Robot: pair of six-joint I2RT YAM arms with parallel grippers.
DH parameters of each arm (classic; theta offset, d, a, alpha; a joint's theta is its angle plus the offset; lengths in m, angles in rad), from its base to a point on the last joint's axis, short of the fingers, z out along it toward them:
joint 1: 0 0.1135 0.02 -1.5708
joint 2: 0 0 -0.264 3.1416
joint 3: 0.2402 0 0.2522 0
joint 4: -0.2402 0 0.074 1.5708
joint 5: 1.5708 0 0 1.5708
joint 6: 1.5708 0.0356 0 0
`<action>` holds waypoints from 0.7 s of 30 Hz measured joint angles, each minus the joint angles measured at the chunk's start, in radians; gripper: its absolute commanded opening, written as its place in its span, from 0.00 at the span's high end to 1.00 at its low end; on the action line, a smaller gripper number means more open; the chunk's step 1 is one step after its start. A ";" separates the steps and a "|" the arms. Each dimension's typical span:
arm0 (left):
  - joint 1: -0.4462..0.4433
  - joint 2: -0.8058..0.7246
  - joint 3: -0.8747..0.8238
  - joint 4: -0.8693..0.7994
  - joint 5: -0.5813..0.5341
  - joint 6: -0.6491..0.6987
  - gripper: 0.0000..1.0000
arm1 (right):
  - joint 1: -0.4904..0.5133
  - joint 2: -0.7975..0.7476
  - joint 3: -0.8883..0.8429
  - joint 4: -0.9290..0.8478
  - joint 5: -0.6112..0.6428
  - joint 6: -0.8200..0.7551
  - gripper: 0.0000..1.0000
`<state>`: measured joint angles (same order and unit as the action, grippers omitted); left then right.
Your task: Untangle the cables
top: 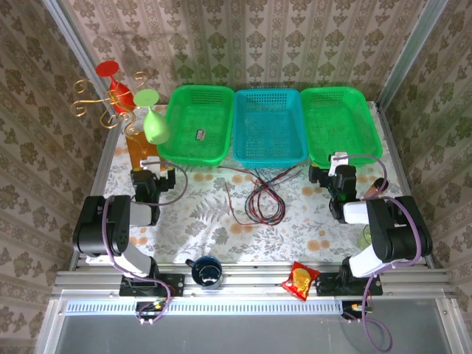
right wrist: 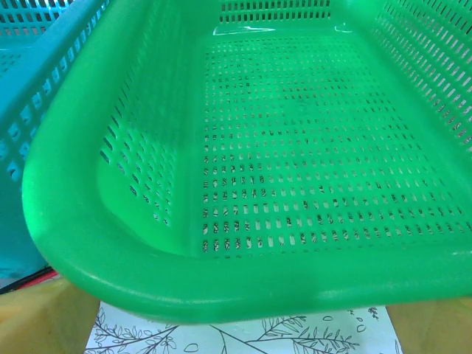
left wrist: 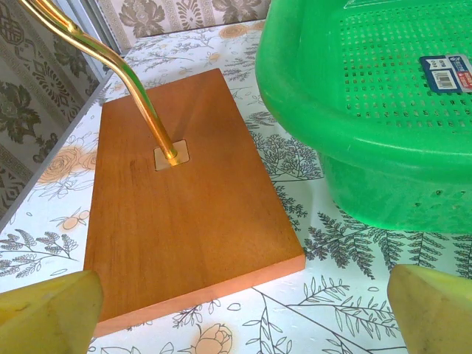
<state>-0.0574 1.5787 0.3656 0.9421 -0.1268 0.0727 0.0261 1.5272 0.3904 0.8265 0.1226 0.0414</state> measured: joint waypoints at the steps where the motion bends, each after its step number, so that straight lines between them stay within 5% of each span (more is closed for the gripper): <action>1: 0.000 0.000 0.000 0.000 0.000 0.000 0.00 | 0.000 0.000 0.000 0.000 0.000 0.000 0.00; 21: 0.060 -0.002 -0.001 0.005 0.050 -0.028 0.00 | 0.000 0.000 0.000 0.000 0.000 0.000 0.00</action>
<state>0.0025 1.5768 0.3649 0.9470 -0.0772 0.0448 0.0261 1.5272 0.3904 0.8265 0.1223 0.0414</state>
